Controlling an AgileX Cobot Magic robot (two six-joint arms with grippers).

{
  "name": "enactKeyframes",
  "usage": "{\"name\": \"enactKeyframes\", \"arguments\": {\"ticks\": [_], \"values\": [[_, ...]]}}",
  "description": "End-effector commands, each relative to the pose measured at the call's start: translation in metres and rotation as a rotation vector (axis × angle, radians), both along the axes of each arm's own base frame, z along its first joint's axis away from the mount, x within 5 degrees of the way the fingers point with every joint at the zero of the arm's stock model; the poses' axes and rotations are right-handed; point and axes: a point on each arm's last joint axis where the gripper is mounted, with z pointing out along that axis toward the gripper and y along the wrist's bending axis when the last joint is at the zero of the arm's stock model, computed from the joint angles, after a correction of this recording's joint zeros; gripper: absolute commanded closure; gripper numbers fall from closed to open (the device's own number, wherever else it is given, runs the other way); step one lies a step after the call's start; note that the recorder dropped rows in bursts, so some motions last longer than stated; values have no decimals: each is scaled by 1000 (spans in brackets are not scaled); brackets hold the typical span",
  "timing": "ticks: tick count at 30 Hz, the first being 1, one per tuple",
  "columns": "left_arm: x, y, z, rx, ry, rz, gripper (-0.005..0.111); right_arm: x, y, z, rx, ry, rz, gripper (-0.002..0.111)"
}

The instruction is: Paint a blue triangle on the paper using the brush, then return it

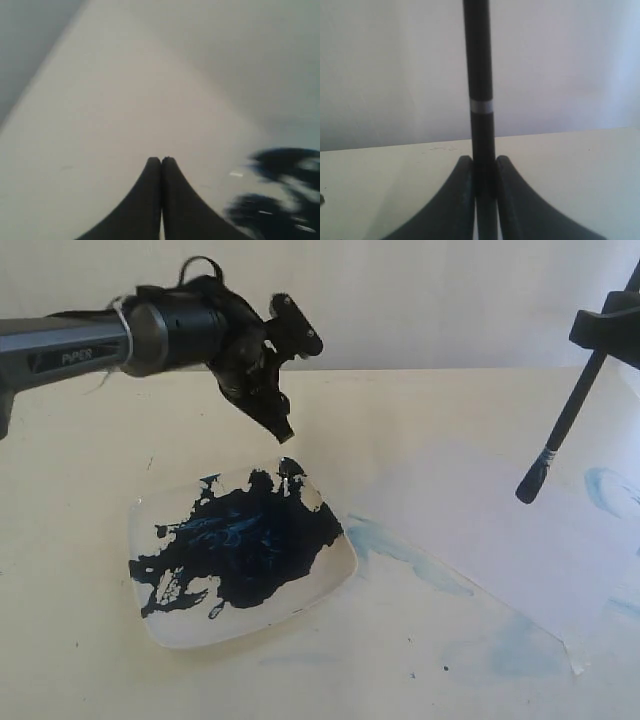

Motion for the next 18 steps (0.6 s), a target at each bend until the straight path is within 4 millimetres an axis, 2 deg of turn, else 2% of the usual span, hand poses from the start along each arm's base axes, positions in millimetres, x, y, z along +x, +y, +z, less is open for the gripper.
{"name": "enactKeyframes", "arguments": {"ticks": [1,2,4,10,13,18], "values": [[-26,-30,26,-397,306,-451,107,-2,-2,2,4,-16,-4,108],[-28,-35,32,-497,346,-463,107,-2,-2,2,4,-16,-4,108],[-29,-40,32,-538,378,-476,107,-2,-2,2,4,-16,-4,108],[-40,-63,-6,-524,538,-523,107,-2,-1,3,5,-19,-2,108],[-40,-69,-28,-546,632,-504,107,-1,-1,2,6,-19,-2,108],[-30,-73,-36,-532,647,-492,107,2,-1,-1,3,-7,-1,108]]}}
